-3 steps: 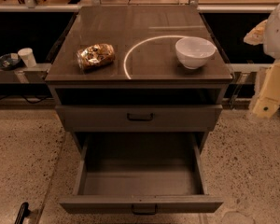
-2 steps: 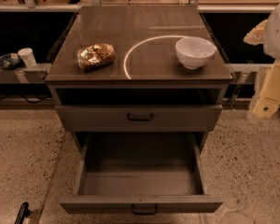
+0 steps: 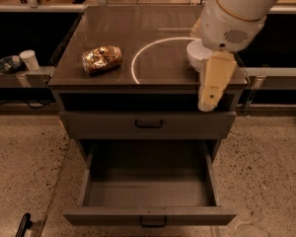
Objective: Place orange can into middle drawer
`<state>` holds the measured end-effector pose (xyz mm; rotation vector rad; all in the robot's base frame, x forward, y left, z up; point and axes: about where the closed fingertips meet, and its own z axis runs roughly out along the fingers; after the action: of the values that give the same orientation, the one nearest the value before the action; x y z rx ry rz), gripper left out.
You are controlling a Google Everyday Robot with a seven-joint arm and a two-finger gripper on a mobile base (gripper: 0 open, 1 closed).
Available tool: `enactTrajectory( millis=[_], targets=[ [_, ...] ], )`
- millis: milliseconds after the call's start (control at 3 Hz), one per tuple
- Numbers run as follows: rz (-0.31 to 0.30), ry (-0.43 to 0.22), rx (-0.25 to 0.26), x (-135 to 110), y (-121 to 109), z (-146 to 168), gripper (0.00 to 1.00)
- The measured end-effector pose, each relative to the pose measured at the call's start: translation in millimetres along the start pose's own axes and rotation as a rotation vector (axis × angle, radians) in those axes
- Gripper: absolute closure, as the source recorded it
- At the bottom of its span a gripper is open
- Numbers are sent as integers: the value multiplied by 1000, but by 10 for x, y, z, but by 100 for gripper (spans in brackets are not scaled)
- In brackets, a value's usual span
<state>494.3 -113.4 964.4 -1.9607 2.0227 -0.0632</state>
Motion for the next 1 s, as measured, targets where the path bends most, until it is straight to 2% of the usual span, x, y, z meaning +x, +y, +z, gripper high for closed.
enactTrajectory(
  millis=[333, 667, 1000],
  targets=[
    [-171, -23, -44, -860, -235, 401, 0],
    [-252, 1, -97, -1297, -444, 820, 0],
    [-290, 0, -121, -1458, -594, 988, 0]
  ],
)
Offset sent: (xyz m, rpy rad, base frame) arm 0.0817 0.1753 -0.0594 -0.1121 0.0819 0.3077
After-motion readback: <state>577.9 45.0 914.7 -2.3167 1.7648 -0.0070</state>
